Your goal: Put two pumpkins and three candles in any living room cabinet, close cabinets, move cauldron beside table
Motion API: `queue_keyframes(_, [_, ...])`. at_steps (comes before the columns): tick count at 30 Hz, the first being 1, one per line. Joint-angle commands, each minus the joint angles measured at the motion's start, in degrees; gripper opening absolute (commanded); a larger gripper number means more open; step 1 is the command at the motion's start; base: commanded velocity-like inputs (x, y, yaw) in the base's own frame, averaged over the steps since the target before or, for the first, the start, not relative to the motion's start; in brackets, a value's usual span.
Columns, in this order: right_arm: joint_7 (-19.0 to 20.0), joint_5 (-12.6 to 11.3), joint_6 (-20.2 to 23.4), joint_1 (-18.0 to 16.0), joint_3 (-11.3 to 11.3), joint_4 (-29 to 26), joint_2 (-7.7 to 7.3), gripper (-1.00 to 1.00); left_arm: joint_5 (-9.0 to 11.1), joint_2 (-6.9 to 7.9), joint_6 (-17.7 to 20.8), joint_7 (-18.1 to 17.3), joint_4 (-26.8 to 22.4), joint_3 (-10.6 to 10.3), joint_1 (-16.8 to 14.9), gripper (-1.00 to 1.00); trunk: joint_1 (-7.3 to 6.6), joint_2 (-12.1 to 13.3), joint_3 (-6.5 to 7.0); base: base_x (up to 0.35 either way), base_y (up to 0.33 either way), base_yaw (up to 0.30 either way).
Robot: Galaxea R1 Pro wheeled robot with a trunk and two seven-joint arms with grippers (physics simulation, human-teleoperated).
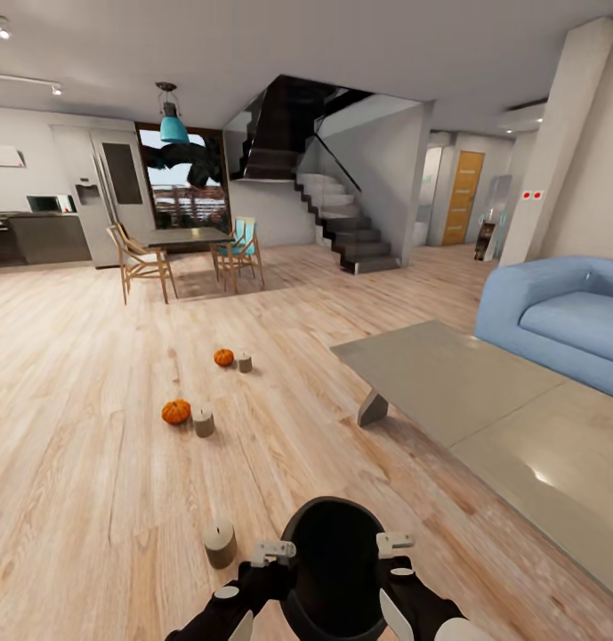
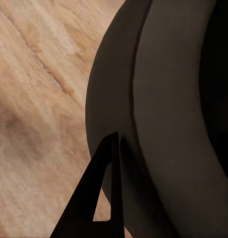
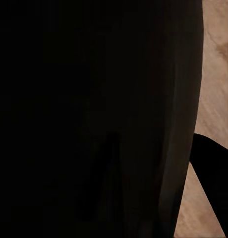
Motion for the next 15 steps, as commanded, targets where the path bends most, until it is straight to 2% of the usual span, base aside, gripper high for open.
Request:
queue_keyframes(1, [-0.16, -0.27, 0.41, 0.00, 0.59, -0.13, 0.02, -1.00, 0.89, 0.01, 0.22, -2.49, -0.58, -0.42, -0.04, -1.00, -0.24, 0.39, 0.14, 0.000, 0.000, 0.000])
queue_keyframes(15, [-0.15, -0.27, 0.47, 0.00, 0.64, -0.11, -0.02, -1.00, 0.93, 0.01, 0.22, -2.49, -0.58, -0.36, -0.04, -1.00, -3.32, 6.00, 2.65, 0.000, 0.000, 0.000])
